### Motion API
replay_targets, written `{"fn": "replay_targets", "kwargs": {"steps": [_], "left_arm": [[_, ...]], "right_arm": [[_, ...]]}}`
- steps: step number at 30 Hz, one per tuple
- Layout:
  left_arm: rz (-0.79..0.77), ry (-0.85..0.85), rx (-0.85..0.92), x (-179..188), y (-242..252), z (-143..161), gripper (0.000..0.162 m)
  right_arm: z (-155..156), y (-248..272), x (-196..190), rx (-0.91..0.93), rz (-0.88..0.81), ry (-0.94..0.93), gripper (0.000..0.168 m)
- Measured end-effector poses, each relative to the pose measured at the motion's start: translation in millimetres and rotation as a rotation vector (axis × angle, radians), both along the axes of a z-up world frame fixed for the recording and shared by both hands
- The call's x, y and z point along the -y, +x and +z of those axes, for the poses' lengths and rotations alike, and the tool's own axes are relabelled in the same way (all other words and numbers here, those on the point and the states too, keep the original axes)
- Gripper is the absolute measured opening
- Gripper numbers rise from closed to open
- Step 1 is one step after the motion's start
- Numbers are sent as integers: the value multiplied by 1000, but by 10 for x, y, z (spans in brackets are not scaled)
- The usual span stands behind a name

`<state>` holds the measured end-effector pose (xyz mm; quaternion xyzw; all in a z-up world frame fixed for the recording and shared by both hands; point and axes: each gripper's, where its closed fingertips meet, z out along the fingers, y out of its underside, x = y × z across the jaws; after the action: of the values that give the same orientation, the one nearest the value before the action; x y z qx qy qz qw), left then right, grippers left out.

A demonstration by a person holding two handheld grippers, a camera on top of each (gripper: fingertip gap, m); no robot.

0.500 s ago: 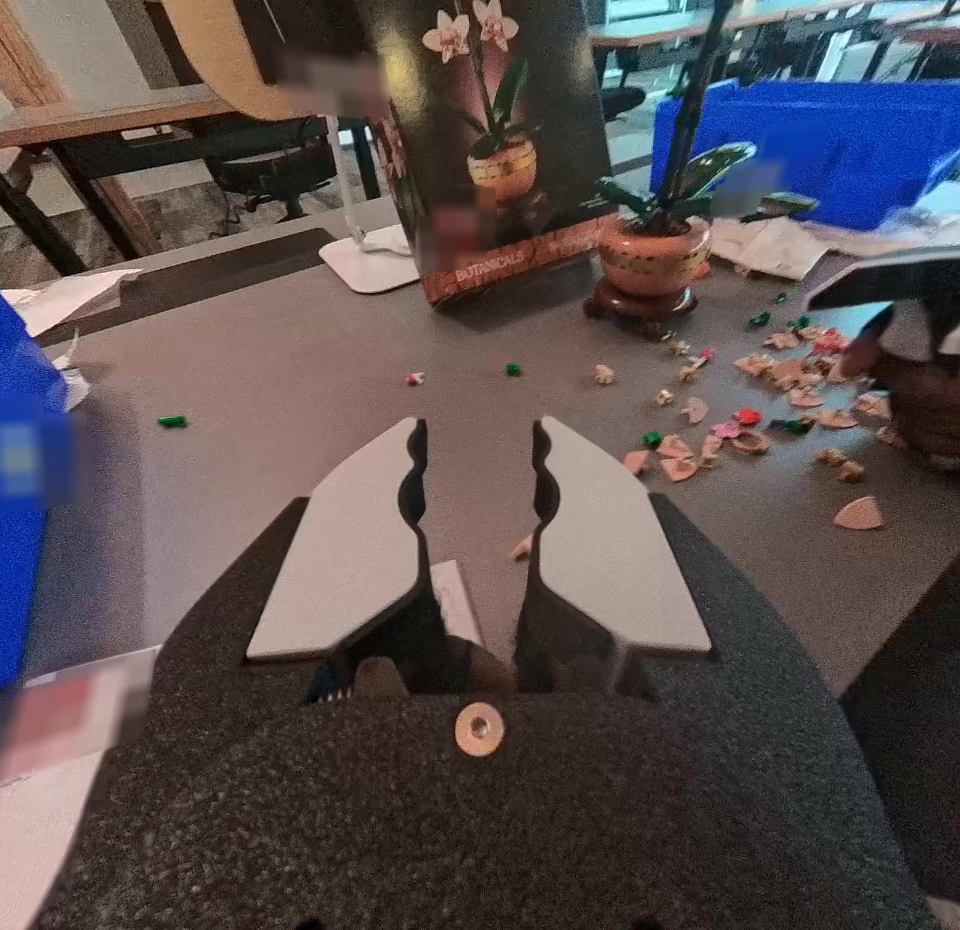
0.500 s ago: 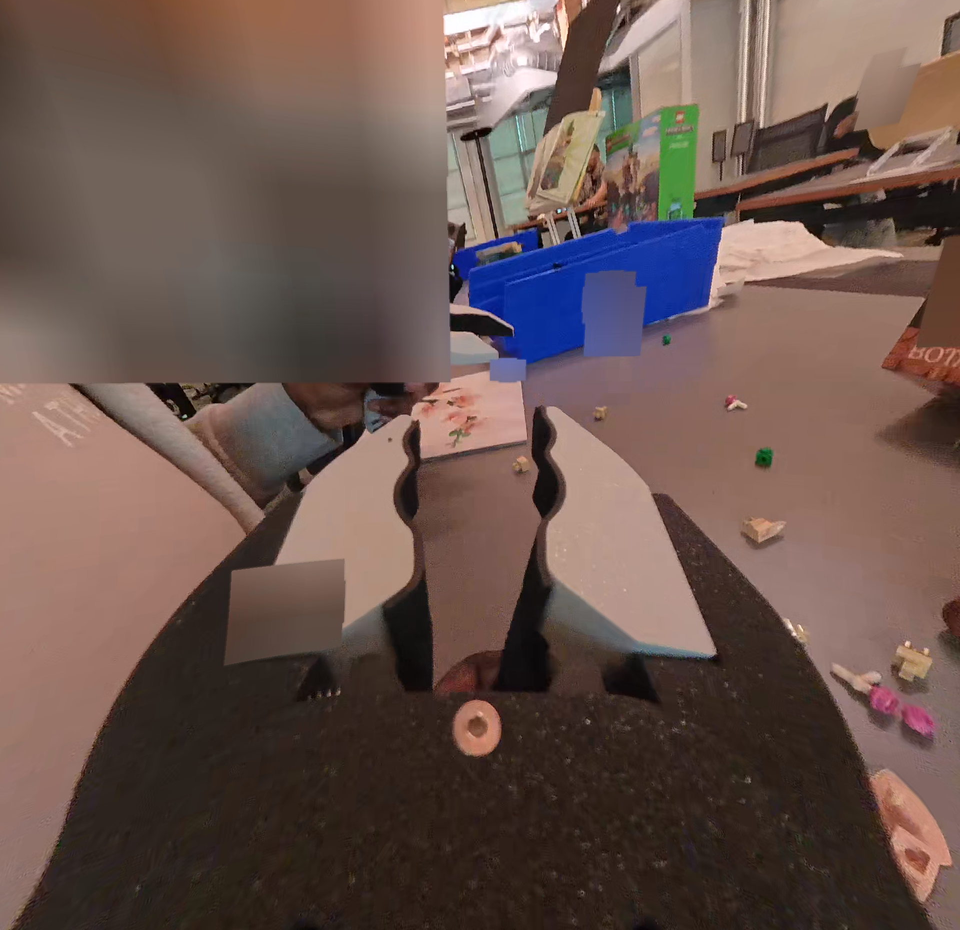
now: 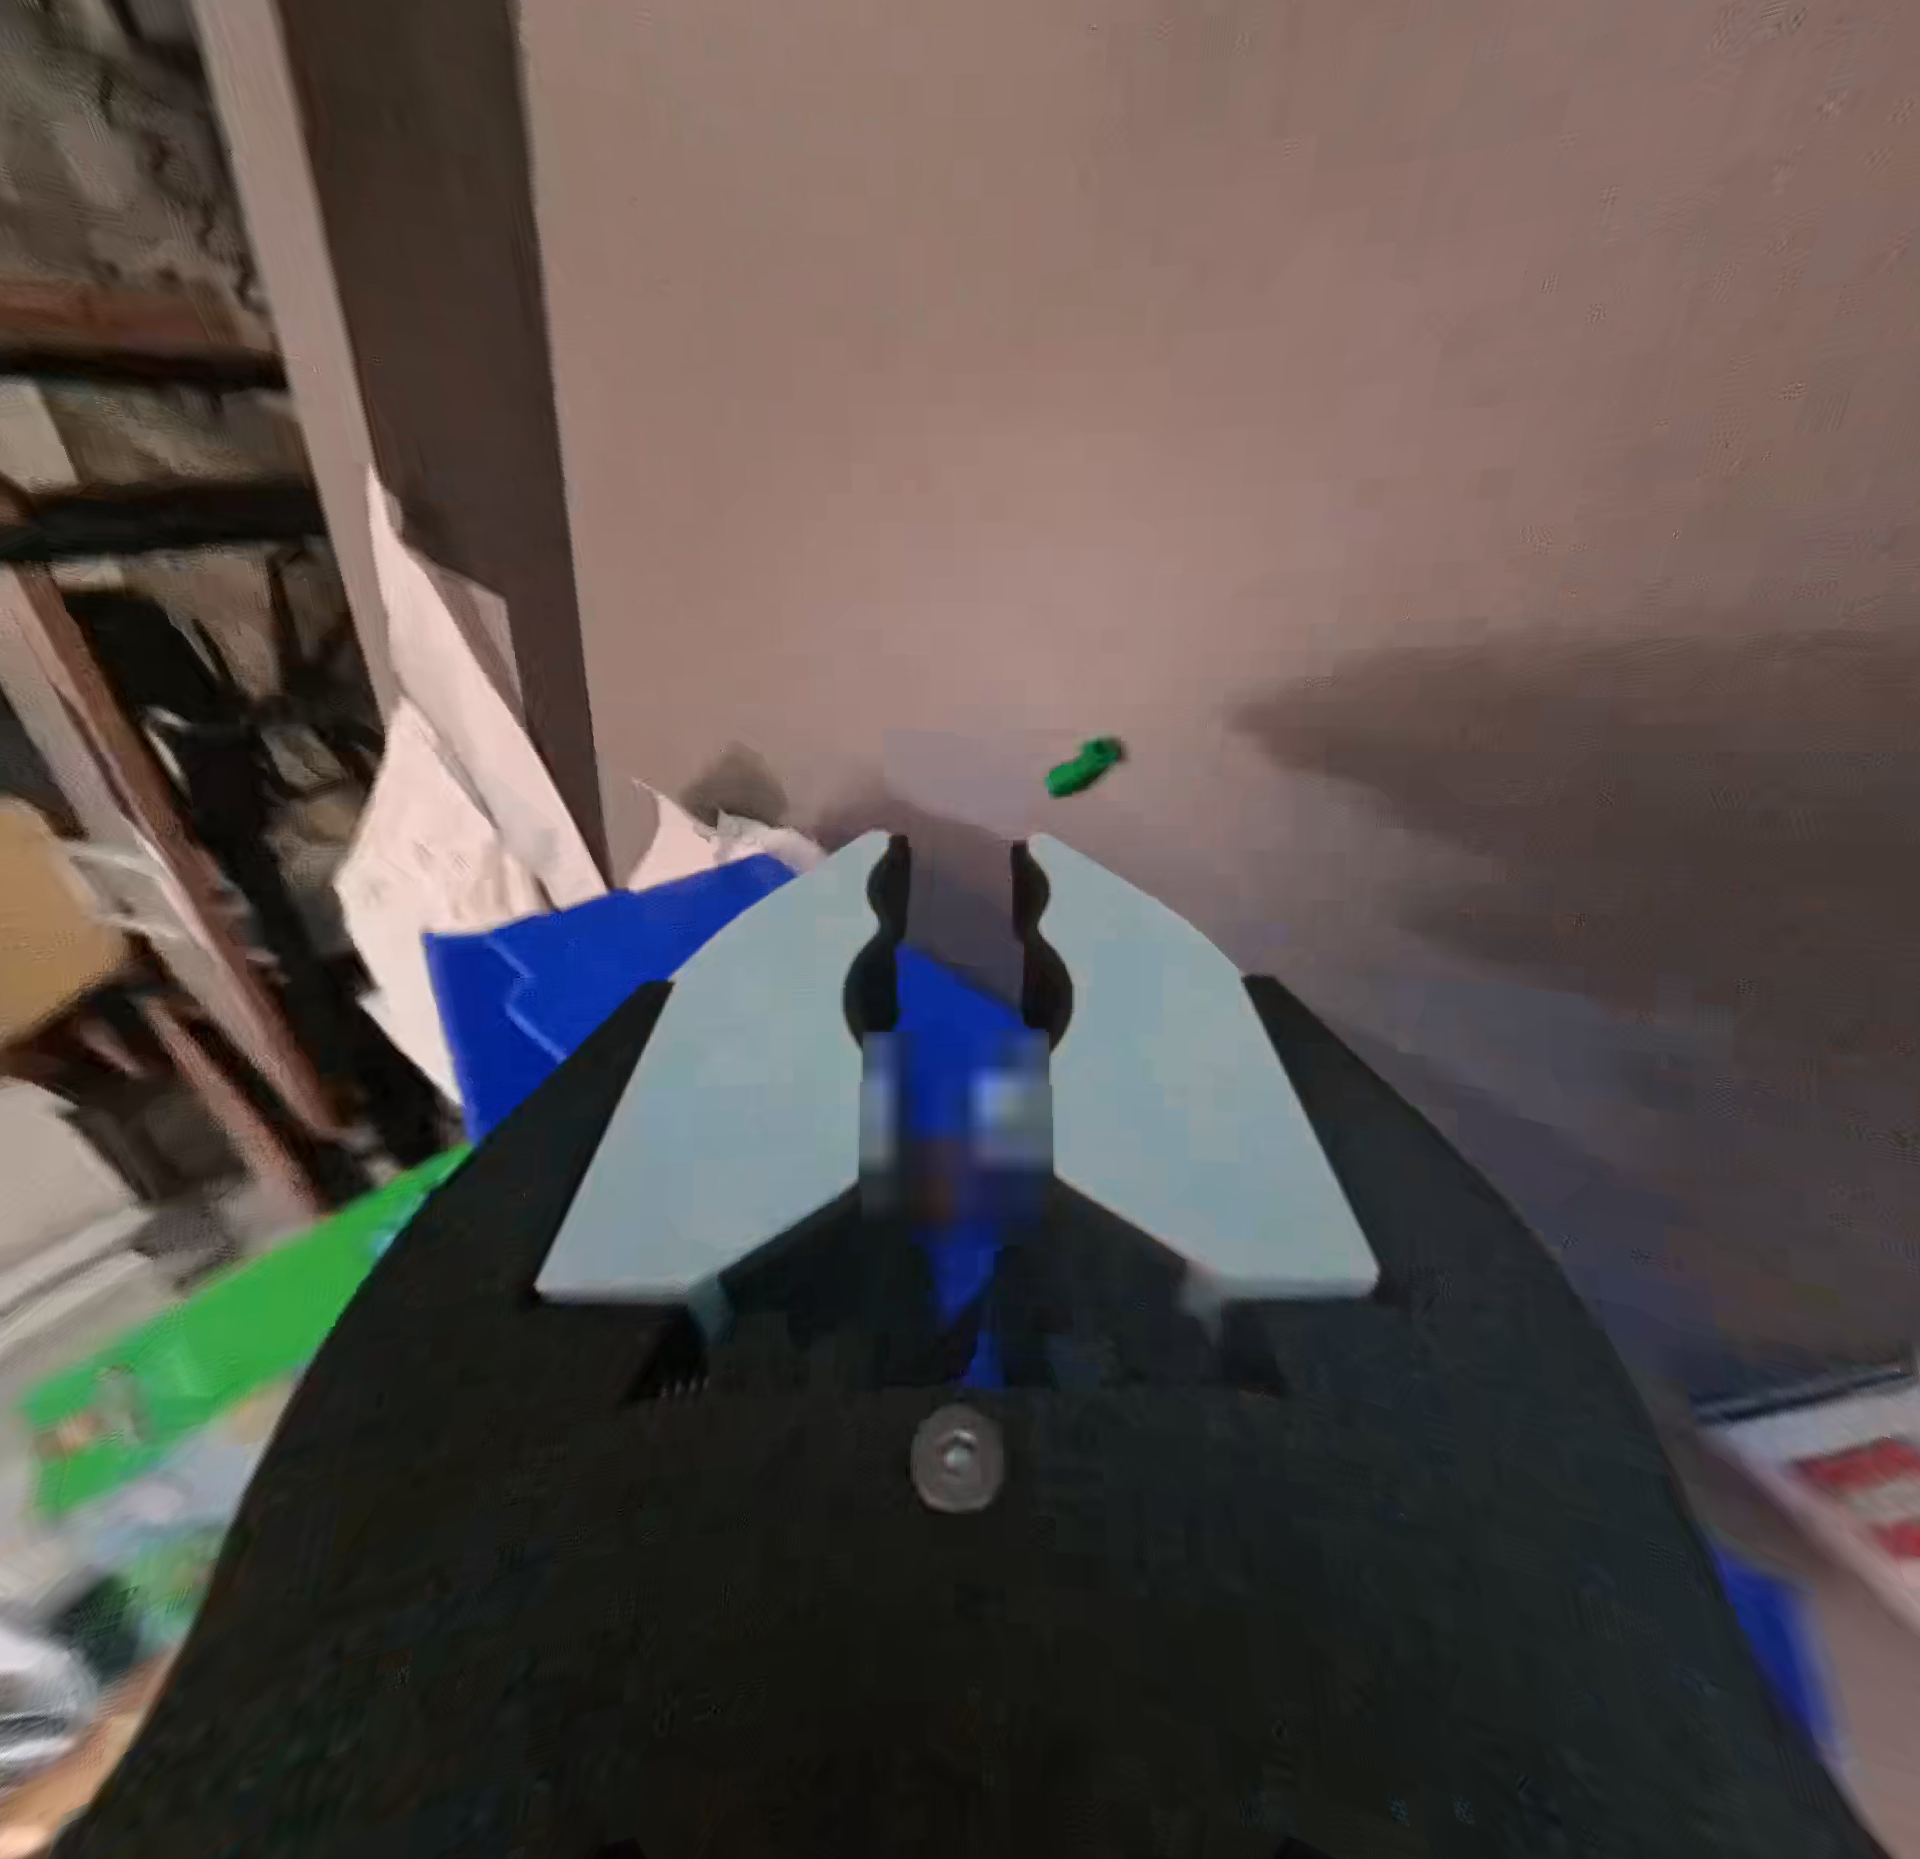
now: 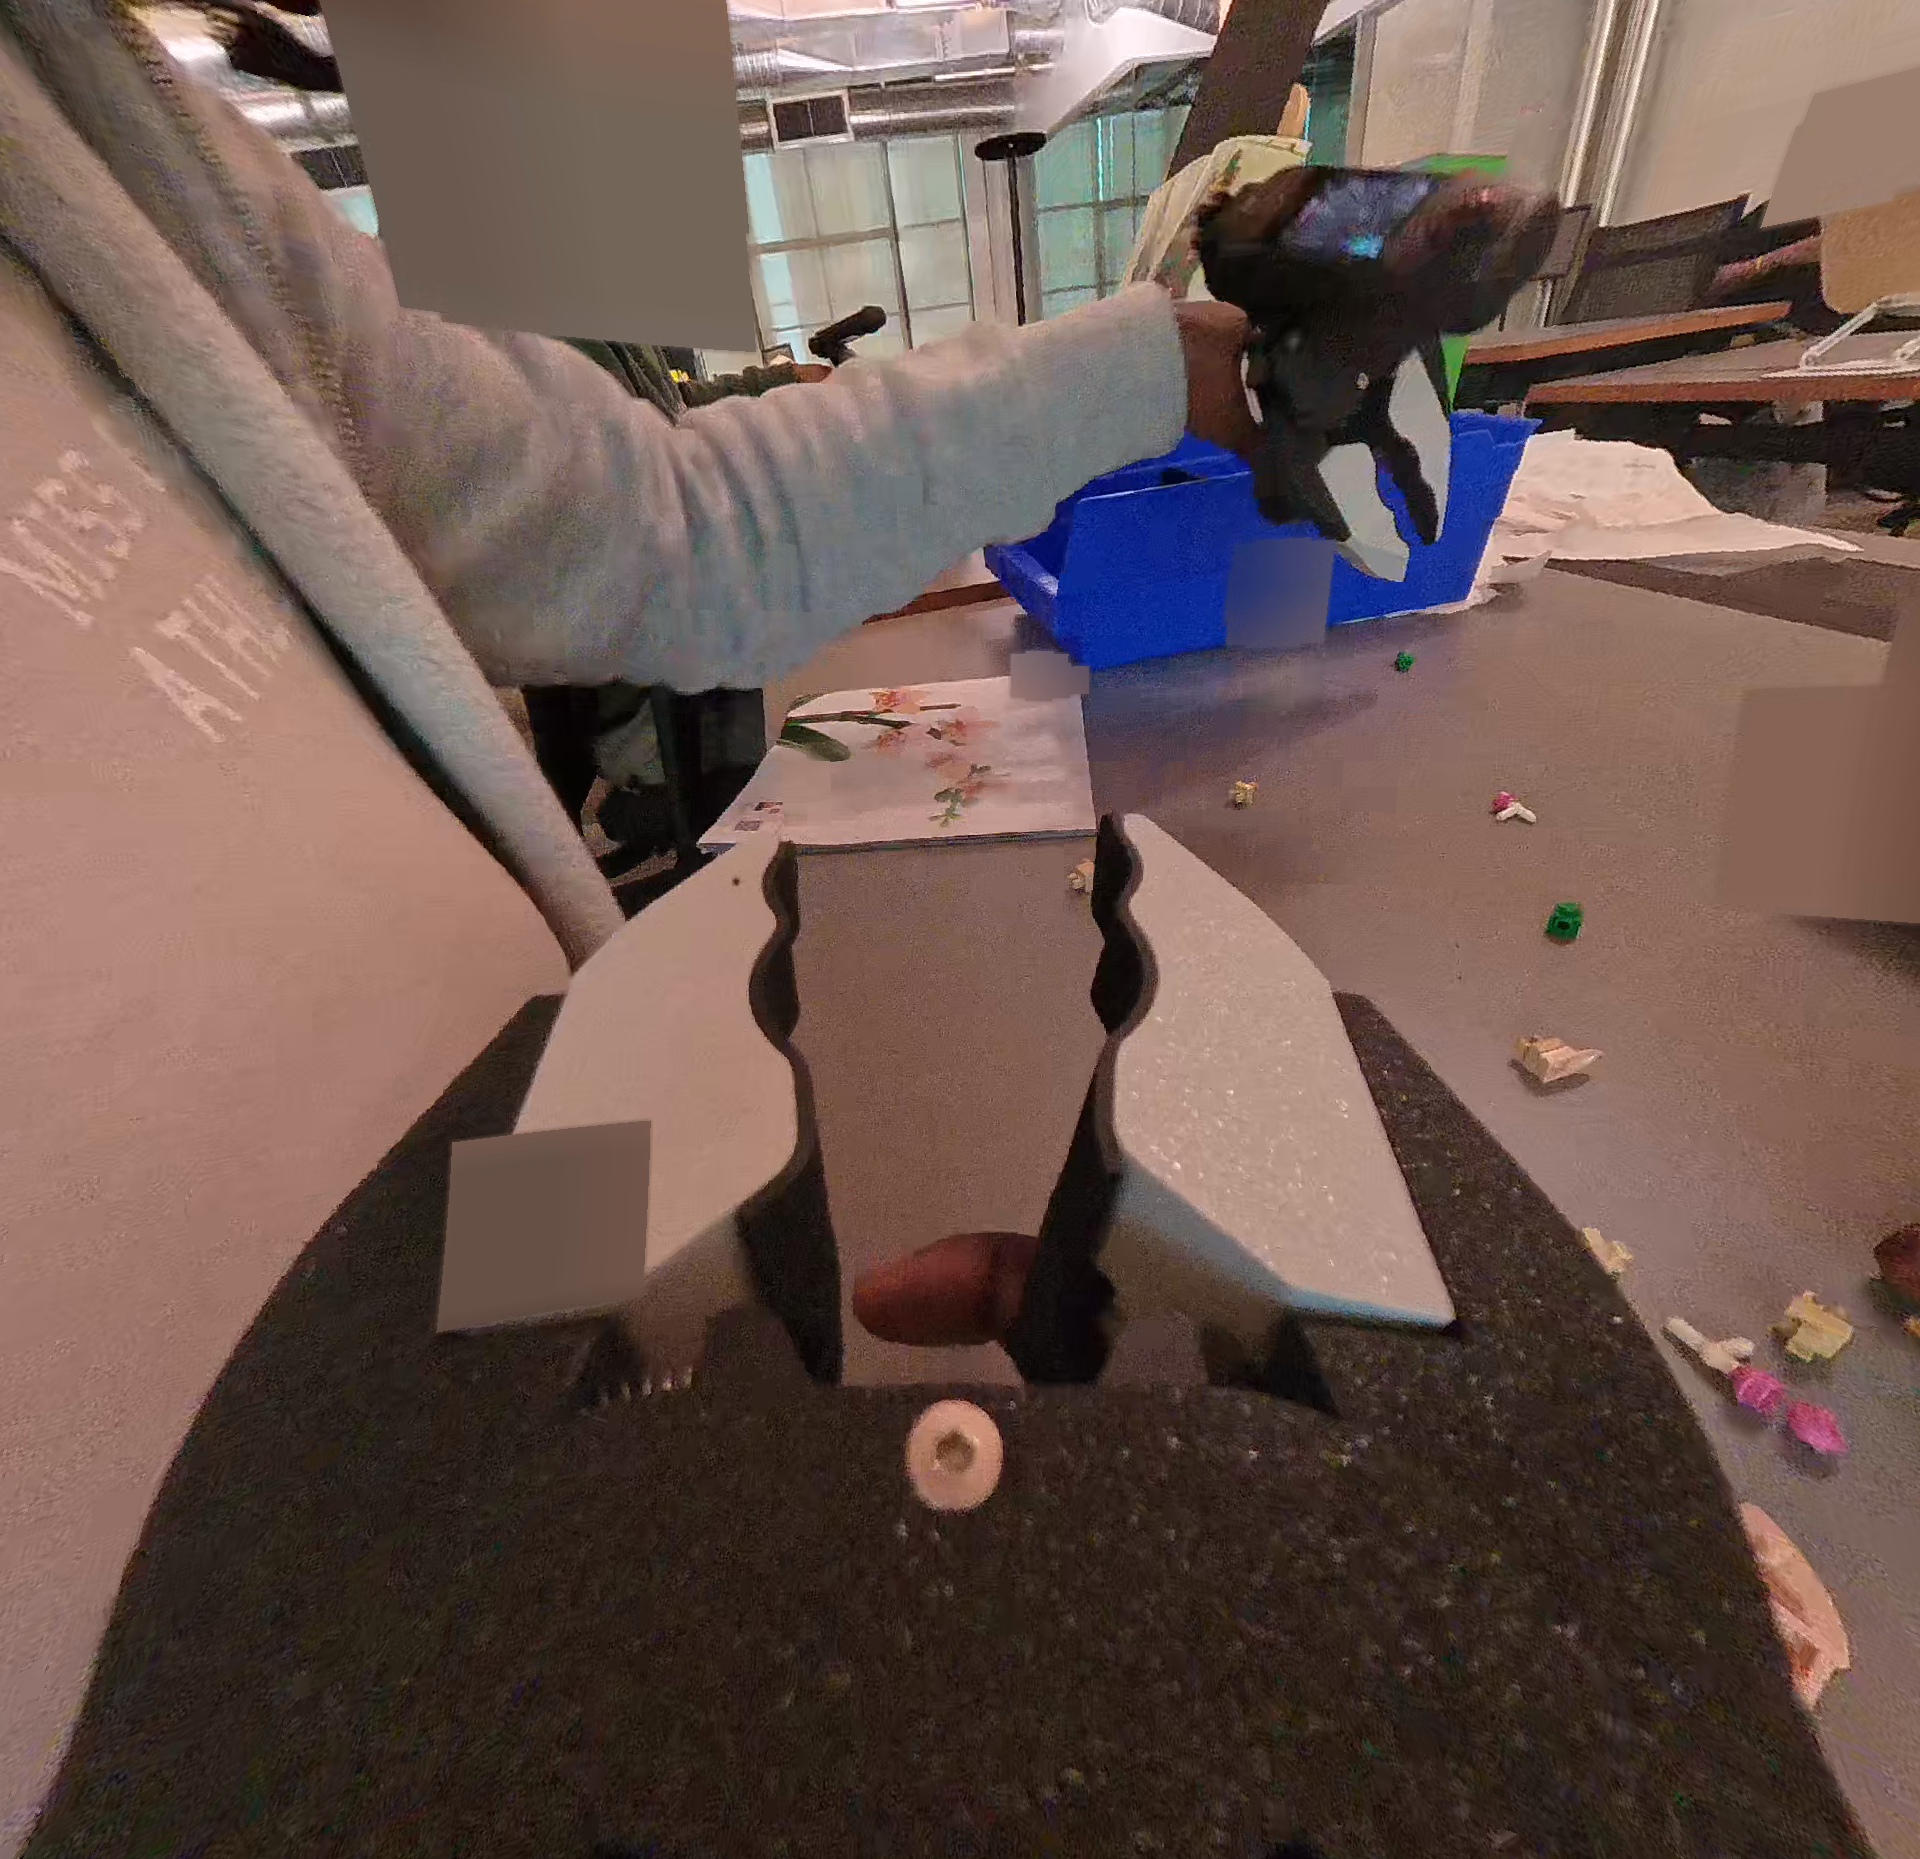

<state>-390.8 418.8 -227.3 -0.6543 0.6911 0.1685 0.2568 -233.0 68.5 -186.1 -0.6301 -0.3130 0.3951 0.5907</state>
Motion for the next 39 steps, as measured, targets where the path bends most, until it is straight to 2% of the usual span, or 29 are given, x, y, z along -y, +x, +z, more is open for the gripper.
{"fn": "replay_targets", "kwargs": {"steps": [2,5,9,14,19,21,22,25,28,30,32,34,36,39], "left_arm": [[-181,-16,-217,-193,-88,-153,20],[-279,-186,-285,-174,-113,-387,16],[-280,-257,-371,-142,-177,-390,21],[-377,-247,-543,-156,-172,-407,28],[-405,-318,-615,-153,-236,-522,21],[-410,-330,-610,-139,-230,-527,12],[-402,-350,-619,-114,-249,-535,6],[-339,-377,-626,-40,-256,-530,5],[-124,-309,-583,25,-235,-400,5],[79,-282,-433,202,-188,-256,5],[203,-427,-104,655,69,-206,5],[236,-631,159,1192,282,-155,5],[319,-820,330,1610,363,-125,5],[553,-987,502,1842,357,-150,5]], "right_arm": [[14,93,15,-3,-28,13,52],[15,227,21,-16,-65,12,50],[15,357,-13,-25,-112,7,48],[43,343,-47,-57,-98,11,45],[65,354,-46,-35,-120,35,44],[68,376,-46,-40,-132,38,43],[64,384,-46,-44,-135,38,43],[64,384,-52,-53,-136,41,42],[79,370,-42,-50,-135,54,42],[67,378,-34,-36,-138,58,41],[55,393,-20,-28,-141,62,41],[67,393,-5,-38,-129,59,40],[112,362,30,-67,-93,53,40],[168,308,97,-90,-36,69,40]]}}
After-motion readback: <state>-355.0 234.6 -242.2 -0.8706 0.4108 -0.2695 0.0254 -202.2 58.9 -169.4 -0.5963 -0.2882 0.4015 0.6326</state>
